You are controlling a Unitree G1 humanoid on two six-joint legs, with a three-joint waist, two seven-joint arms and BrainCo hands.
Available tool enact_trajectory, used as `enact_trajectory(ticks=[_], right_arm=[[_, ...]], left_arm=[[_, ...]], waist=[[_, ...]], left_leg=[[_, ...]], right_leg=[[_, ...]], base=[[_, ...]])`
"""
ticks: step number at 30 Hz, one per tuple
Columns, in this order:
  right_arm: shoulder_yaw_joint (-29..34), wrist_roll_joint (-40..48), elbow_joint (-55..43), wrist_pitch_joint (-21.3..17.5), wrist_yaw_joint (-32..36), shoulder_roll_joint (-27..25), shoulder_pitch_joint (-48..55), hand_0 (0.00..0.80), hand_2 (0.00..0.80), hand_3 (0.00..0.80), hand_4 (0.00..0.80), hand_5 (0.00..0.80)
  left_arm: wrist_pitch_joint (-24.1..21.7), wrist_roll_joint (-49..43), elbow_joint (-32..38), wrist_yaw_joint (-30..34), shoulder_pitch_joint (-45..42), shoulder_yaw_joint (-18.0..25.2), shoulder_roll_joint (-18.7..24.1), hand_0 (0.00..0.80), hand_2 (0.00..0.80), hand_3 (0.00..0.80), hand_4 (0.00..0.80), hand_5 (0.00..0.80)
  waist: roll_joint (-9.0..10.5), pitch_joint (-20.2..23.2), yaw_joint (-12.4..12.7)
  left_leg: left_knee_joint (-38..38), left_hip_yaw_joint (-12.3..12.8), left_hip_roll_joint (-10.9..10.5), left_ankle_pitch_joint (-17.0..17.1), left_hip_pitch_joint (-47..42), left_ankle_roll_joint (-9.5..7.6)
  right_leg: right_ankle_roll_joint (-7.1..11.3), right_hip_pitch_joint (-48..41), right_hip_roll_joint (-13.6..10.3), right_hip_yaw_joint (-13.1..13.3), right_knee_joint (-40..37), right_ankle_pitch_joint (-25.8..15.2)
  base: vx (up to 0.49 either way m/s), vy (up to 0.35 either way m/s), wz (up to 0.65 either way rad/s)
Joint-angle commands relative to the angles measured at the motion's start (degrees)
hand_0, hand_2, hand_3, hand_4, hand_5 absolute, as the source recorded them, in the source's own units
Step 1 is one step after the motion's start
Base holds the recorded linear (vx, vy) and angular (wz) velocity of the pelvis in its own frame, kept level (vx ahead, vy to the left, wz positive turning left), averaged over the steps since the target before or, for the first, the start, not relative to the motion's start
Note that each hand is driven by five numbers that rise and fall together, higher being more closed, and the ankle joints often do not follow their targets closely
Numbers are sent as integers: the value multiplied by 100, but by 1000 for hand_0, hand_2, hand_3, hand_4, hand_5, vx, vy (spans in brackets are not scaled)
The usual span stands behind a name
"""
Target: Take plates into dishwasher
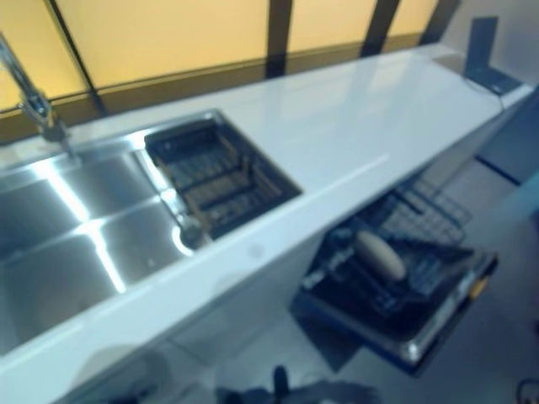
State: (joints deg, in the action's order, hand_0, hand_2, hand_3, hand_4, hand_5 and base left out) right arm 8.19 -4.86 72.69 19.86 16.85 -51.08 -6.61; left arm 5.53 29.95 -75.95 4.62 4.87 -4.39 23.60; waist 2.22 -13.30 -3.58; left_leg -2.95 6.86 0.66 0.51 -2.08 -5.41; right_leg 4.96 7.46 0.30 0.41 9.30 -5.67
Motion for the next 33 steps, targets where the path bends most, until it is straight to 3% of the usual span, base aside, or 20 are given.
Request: enact_trajectory(ticks=[1,5,9,12,14,15,17,18,19,20,21,23,26,27,29,30,32,33], right_arm=[[-297,237,-27,-157,-473,100,-104,0,0,0,0,0],[-469,745,20,-84,-749,459,-447,0,0,0,0,0],[-657,1577,-115,-36,-1060,918,-831,0,0,0,0,0],[-883,2173,-258,17,-1353,1326,-1147,0,0,0,0,0],[-1024,2376,-261,-16,-1530,1480,-1292,0,0,0,0,0],[-1124,2757,-304,-17,-1679,1558,-1410,0,0,0,0,0],[-1180,2796,-418,213,-1756,1554,-1481,0,0,0,0,0],[-1187,2685,-399,309,-1734,1536,-1453,0,0,0,0,0],[-1188,2356,-358,422,-1536,1512,-1398,0,0,0,0,0],[-1131,2110,-286,474,-1298,1471,-1269,0,0,0,0,0],[-1047,2152,-200,441,-1265,1453,-1053,0,0,0,0,0],[-941,2114,-178,651,-1315,1376,-849,0,0,0,0,0],[-819,2099,247,559,-1191,1267,-760,0,0,0,0,0],[-750,2169,258,560,-1181,1241,-750,0,0,0,0,0],[-622,2067,216,635,-1088,1156,-740,0,0,0,0,0],[-547,2113,159,659,-1082,1106,-728,0,0,0,0,0],[-493,2289,123,666,-1148,1121,-669,0,0,0,0,0],[-438,2481,76,621,-1218,1150,-592,0,0,0,0,0]], left_arm=[[88,-302,-192,131,75,205,146,0,0,0,0,0],[80,-292,-104,387,161,268,253,0,0,0,0,0],[125,215,105,501,544,55,322,0,0,0,0,0],[107,596,303,416,1067,-93,407,0,0,0,0,0],[76,773,384,264,1372,-233,456,0,0,0,0,0],[85,943,481,168,1521,-310,475,0,0,0,0,0],[-5,1420,642,-22,1395,-217,351,0,0,0,0,0],[-57,1534,656,-21,1302,-146,268,0,0,0,0,0],[-139,1704,686,-36,1173,-33,141,0,0,0,0,0],[-225,1626,709,25,1015,95,-71,0,0,0,0,0],[-347,1389,716,123,923,120,-262,0,0,0,0,0],[-483,1347,721,204,887,38,-427,0,0,0,0,0],[-589,1344,669,318,887,25,-599,0,0,0,0,0],[-569,1296,722,289,841,45,-662,0,0,0,0,0],[-587,1147,643,368,798,147,-685,0,0,0,0,0],[-555,999,597,449,819,183,-639,0,0,0,0,0],[-477,868,634,416,901,70,-636,0,0,0,0,0],[-461,851,685,395,925,-40,-639,0,0,0,0,0]], waist=[[159,302,236],[254,341,527],[324,245,650],[397,58,664],[425,-121,639],[462,-286,634],[439,-381,615],[416,-403,574],[388,-414,544],[361,-408,487],[345,-406,399],[377,-333,317],[429,-217,387],[431,-172,408],[399,-67,391],[350,32,341],[271,70,221],[226,79,167]], left_leg=[[468,-601,-361,-699,142,-309],[608,-785,-276,-700,465,-337],[563,-1006,-65,-489,868,-210],[608,-1381,56,-269,1296,-46],[842,-1700,112,-241,1610,33],[954,-1911,205,-62,1860,158],[633,-2001,411,419,1901,400],[423,-1992,511,583,1820,466],[46,-1894,631,829,1701,541],[-205,-1607,718,920,1603,571],[9,-1097,729,863,1595,569],[645,-647,605,412,1592,474],[1956,-580,310,-499,1495,333],[2404,-455,232,-740,1406,286],[2667,-264,149,-1027,1139,176],[2327,-214,24,-1291,797,100],[1459,-78,78,-1053,376,103],[1153,-143,36,-980,236,85]], right_leg=[[-232,-429,-378,54,164,21],[-123,-889,-872,-71,-192,-276],[-42,-940,-1065,30,-686,-323],[-40,-810,-968,396,-1053,-100],[-66,-596,-794,650,-784,175],[-91,-450,-661,465,-505,502],[-241,-475,-461,154,-463,773],[-353,-445,-355,156,-423,807],[-460,-472,-252,82,-445,843],[-547,-572,-171,-31,-531,860],[-580,-718,-161,-177,-576,932],[-614,-866,-279,-406,-727,930],[-598,-905,-401,-438,-1057,765],[-564,-912,-412,-450,-1181,692],[-510,-857,-384,-390,-1182,632],[-406,-756,-370,-342,-1048,606],[-360,-632,-337,-348,-884,580],[-324,-562,-328,-299,-807,533]], base=[[-140,-193,-15],[-234,-280,-17],[-421,-473,-19],[-590,-673,-6],[-628,-767,38],[-692,-914,79],[-585,-872,83],[-403,-629,61],[-341,-462,53],[-339,-445,46],[-269,-328,49],[-242,-156,103],[-278,31,70],[-218,149,14],[-184,264,6],[-168,279,10],[-142,223,5],[-223,263,17]])
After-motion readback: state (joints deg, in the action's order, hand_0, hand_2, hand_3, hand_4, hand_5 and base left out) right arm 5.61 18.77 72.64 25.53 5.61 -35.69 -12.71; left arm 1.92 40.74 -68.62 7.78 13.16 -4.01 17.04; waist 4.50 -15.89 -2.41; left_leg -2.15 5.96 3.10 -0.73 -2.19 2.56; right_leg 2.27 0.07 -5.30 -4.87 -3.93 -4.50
